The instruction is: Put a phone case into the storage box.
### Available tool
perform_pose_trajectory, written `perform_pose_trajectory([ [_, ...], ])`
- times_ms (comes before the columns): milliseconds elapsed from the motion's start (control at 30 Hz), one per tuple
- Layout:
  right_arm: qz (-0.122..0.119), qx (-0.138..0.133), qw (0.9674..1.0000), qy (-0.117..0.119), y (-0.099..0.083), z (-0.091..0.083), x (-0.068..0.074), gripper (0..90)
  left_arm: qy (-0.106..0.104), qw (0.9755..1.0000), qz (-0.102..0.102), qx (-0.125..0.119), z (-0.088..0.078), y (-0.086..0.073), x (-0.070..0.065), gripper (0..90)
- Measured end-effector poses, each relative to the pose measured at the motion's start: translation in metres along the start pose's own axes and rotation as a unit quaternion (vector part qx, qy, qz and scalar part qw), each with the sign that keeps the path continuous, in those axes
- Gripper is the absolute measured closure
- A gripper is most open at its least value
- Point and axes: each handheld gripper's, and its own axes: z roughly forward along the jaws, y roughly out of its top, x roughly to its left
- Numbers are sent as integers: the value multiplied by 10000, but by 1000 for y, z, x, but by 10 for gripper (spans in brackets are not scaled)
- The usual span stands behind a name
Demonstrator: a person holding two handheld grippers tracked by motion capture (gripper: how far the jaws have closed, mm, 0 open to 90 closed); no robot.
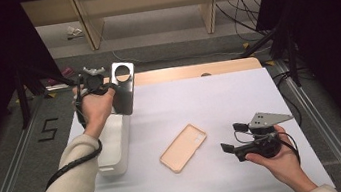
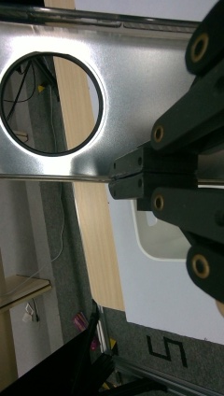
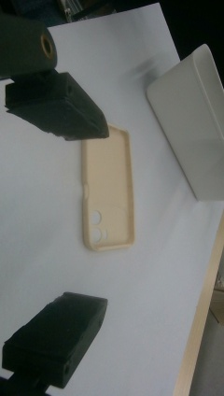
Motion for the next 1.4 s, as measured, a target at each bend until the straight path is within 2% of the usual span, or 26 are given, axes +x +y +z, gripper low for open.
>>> perform_pose_trajectory([
  [733,-4,-10,10000,-7,0,0,0,160,102,9999,-85,-73,-1,4,12,891],
  [1400,16,-10,10000,20,0,0,-1,160,265,9990,-350,-59,8,4,26,890],
])
